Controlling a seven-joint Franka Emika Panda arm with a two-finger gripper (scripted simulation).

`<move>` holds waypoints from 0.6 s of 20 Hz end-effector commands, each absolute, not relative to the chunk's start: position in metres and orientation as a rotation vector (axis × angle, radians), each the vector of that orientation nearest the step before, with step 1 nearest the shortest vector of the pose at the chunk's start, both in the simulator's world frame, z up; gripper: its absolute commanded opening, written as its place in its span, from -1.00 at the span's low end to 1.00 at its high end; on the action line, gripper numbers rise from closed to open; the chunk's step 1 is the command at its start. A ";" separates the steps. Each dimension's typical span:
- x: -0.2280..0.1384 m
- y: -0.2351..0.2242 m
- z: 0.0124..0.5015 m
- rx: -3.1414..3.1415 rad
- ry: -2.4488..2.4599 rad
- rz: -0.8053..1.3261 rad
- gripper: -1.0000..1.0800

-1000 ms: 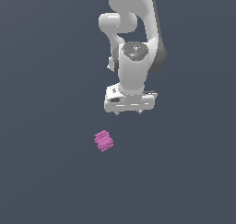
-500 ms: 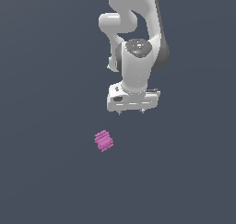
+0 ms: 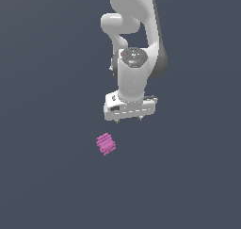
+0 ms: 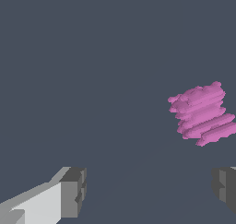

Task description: Pick up the object and move it to a goal position.

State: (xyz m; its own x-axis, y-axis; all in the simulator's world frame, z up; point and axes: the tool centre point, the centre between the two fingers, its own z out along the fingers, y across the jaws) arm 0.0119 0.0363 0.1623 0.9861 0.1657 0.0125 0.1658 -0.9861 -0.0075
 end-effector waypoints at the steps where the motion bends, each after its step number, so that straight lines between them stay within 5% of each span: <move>1: 0.018 0.027 0.156 -3.119 -0.315 -0.017 0.92; 12: 0.050 -0.028 0.120 -3.077 -0.629 -0.007 0.92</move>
State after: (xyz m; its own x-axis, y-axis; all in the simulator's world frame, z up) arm 0.0464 -0.0202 0.1254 0.9307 0.3659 0.0053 0.3659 -0.9307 -0.0007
